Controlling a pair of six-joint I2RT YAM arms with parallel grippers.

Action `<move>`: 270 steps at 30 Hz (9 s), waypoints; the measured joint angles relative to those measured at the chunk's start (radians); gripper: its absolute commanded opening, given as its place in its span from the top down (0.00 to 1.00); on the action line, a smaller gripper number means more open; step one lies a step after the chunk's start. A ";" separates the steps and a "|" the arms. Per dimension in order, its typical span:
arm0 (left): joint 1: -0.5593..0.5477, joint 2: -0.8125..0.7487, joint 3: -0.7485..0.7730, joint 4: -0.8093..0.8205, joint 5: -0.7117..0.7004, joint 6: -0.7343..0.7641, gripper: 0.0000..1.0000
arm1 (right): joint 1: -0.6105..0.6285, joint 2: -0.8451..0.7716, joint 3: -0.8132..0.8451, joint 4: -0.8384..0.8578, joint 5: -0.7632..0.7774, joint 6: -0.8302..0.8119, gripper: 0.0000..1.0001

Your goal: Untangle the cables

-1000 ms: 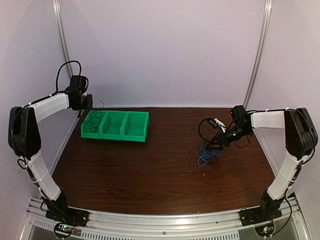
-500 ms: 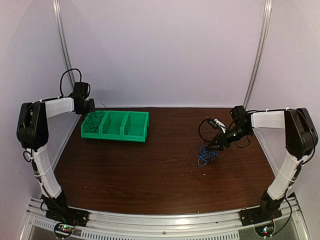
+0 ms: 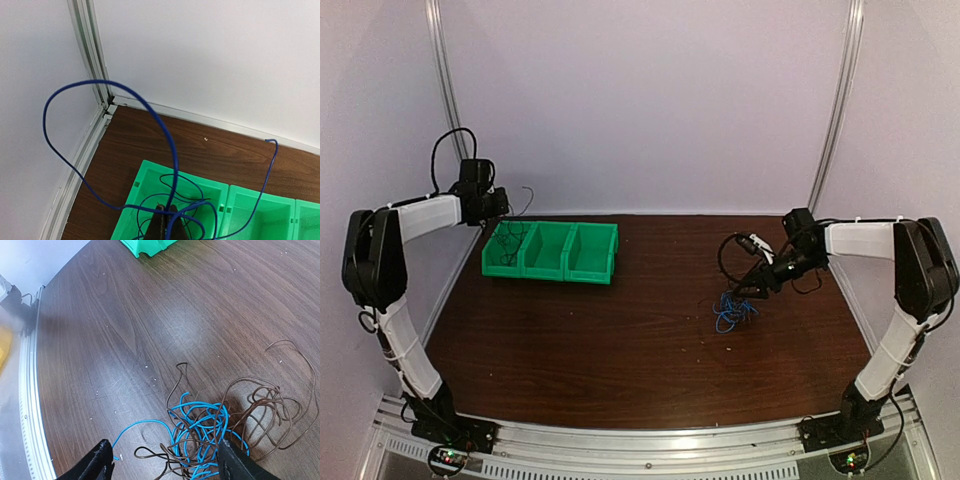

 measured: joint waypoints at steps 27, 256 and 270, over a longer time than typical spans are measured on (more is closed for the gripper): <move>0.000 0.314 0.034 0.001 0.162 0.004 0.86 | 0.000 0.019 0.000 -0.002 0.000 -0.005 0.28; -0.790 -0.100 0.550 -0.048 0.451 0.308 1.00 | 0.222 -0.149 0.095 0.185 -0.124 -0.029 0.21; -0.790 -0.094 0.629 -0.159 0.447 0.307 1.00 | 0.436 -0.022 0.186 0.477 -0.031 0.193 0.89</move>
